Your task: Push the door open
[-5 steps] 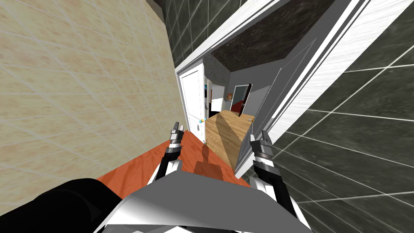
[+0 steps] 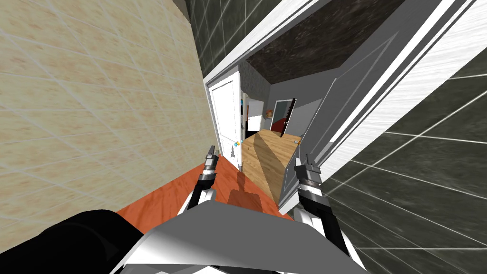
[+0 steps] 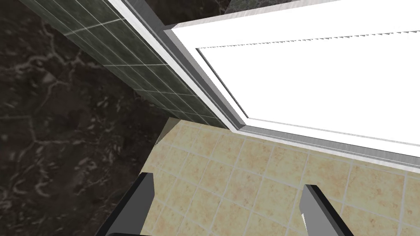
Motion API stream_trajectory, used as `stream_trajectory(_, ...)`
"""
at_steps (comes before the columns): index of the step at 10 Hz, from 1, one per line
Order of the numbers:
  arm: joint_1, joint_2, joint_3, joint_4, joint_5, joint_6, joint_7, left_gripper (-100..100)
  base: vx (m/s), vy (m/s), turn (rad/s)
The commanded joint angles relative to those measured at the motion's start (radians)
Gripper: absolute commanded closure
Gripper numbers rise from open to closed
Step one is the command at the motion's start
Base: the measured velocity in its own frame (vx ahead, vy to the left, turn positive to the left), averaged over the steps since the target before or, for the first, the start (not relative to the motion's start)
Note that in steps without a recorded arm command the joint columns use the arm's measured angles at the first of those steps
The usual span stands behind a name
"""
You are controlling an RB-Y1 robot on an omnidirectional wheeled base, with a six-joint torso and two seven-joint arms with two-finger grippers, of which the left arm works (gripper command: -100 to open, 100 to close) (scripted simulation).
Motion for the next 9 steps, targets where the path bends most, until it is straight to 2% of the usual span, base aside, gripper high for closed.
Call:
stream_trajectory(1,-0.011,0.006,-0.005,0.028,-0.007,-0.003,-0.033,-100,0.081,0.039,-0.025)
stream_trajectory(9,-0.056,0.041,-0.047,0.207,-0.050,-0.049,-0.231,-100,0.094,0.073,-0.038)
